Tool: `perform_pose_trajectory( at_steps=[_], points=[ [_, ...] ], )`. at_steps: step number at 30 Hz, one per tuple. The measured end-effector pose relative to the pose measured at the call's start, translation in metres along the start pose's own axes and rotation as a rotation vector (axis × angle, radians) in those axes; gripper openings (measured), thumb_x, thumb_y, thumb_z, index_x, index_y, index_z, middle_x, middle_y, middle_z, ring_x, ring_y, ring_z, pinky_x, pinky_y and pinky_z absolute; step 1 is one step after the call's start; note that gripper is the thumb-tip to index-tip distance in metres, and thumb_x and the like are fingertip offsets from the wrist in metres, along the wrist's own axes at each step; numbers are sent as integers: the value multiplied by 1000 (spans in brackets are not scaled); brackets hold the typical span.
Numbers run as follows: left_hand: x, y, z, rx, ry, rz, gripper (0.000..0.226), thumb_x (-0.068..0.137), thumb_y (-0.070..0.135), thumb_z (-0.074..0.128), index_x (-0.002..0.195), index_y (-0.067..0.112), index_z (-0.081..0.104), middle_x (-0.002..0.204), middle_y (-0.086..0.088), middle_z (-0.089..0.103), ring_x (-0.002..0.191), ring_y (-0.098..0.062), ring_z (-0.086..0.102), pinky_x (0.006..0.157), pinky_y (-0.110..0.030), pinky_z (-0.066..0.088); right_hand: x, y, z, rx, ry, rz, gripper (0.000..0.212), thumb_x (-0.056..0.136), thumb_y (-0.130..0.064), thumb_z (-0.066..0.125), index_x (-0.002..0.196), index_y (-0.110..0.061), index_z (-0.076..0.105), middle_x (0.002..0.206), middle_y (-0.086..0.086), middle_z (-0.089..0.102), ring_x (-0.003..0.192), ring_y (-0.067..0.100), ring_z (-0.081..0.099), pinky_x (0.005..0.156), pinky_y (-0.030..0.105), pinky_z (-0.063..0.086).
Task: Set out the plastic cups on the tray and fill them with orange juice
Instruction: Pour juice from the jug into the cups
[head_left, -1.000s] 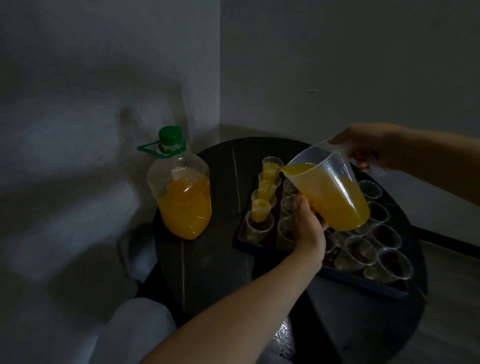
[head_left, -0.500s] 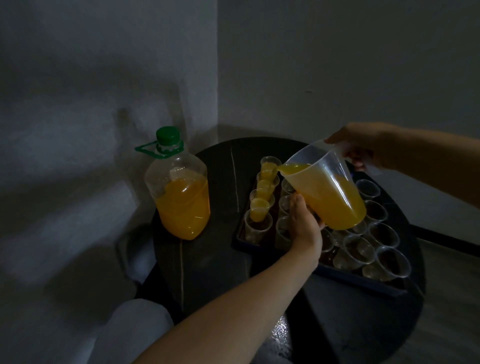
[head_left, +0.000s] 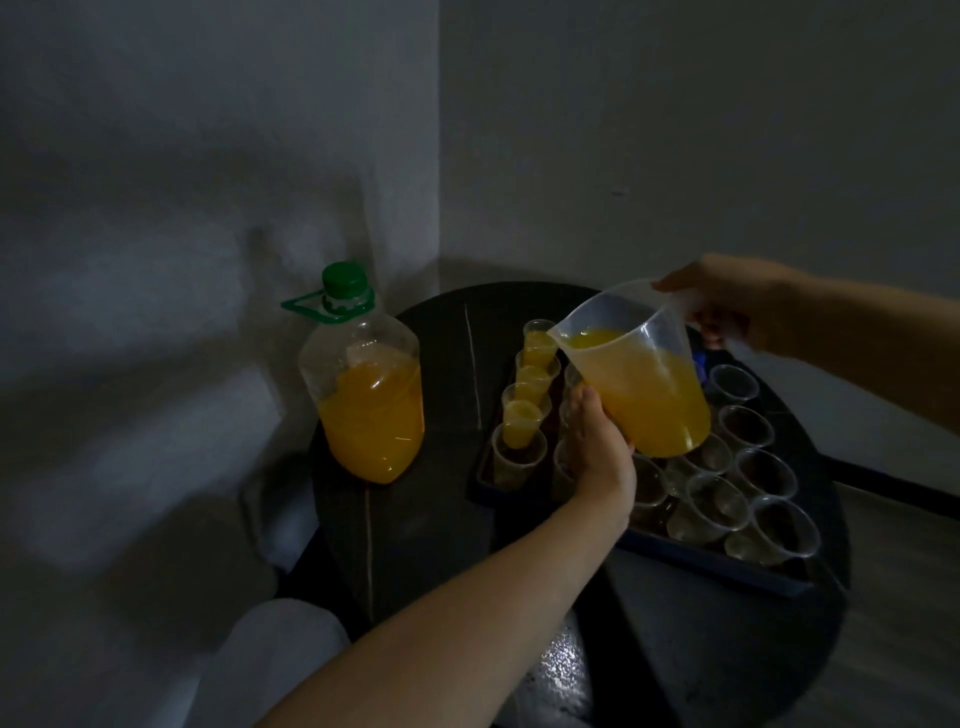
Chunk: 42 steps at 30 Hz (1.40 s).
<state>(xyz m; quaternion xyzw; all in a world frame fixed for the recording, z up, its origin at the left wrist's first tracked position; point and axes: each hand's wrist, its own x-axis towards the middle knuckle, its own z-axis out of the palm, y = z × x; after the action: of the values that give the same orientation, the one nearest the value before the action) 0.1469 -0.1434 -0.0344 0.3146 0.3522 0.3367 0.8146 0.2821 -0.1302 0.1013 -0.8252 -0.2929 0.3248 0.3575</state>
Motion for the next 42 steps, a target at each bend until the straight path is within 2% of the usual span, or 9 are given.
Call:
perform_pose_trajectory(
  at_steps=[5, 12, 18, 22, 24, 27, 32, 35, 42],
  points=[
    [5, -10, -13, -3, 27, 17, 53, 106, 54, 32, 156, 34, 32, 154, -4, 44, 133, -21, 49, 114, -49, 42, 0, 12, 13, 7, 11, -14, 28, 89, -34, 64, 99, -8, 61, 83, 12, 59, 64, 19, 50, 56, 30, 40],
    [-7, -12, -22, 2, 37, 5, 60, 102, 61, 31, 156, 34, 32, 155, -4, 42, 124, -14, 48, 115, -49, 41, -17, 18, 20, -8, 27, -20, 29, 92, -34, 63, 96, -6, 60, 79, 11, 57, 62, 18, 49, 53, 29, 37],
    [-23, -21, -34, 14, 37, 89, 141, 26, 105, 53, 150, 41, 38, 148, 3, 47, 128, -14, 52, 111, -48, 45, -30, 21, 21, -5, 37, -9, 28, 90, -33, 66, 97, -6, 63, 77, 11, 57, 61, 18, 49, 53, 28, 39],
    [-26, -25, -35, 8, 29, 69, 145, 21, 106, 53, 149, 41, 39, 148, 2, 48, 129, -16, 53, 108, -46, 48, -34, 22, 22, 20, 35, 12, 26, 90, -31, 67, 96, -6, 62, 77, 11, 57, 60, 18, 49, 52, 27, 39],
    [-34, -19, -33, 5, -4, 40, 132, 36, 104, 54, 151, 39, 36, 148, 2, 47, 128, -16, 52, 108, -44, 48, -36, 24, 21, 16, 26, 3, 28, 89, -32, 67, 98, -5, 64, 82, 14, 60, 64, 20, 52, 55, 29, 41],
    [-37, -18, -31, 44, -9, 31, 71, 93, 72, 42, 154, 38, 30, 154, -1, 40, 132, -17, 46, 112, -48, 43, -39, 23, 19, 4, 19, -4, 28, 88, -33, 68, 99, -7, 65, 89, 15, 65, 71, 23, 59, 60, 32, 47],
    [-40, -18, -32, 23, -14, 64, 114, 51, 99, 53, 149, 42, 36, 141, 6, 45, 121, -12, 49, 109, -47, 46, -44, 17, 21, -32, 16, 9, 26, 90, -33, 66, 97, -8, 61, 86, 13, 61, 69, 21, 57, 57, 30, 45],
    [-42, -17, -30, 30, -24, 34, 82, 88, 78, 41, 157, 36, 26, 157, -2, 36, 133, -18, 44, 113, -50, 42, -43, 14, 23, -65, 14, 22, 29, 90, -34, 66, 101, -8, 62, 89, 14, 62, 71, 22, 58, 57, 30, 44],
    [-43, -22, -31, 39, 5, 19, 61, 104, 54, 35, 160, 35, 21, 161, -5, 33, 139, -22, 43, 113, -50, 42, -42, 14, 27, -100, 28, 53, 33, 88, -37, 67, 104, -9, 63, 98, 16, 64, 79, 25, 58, 64, 31, 46]
  ],
)
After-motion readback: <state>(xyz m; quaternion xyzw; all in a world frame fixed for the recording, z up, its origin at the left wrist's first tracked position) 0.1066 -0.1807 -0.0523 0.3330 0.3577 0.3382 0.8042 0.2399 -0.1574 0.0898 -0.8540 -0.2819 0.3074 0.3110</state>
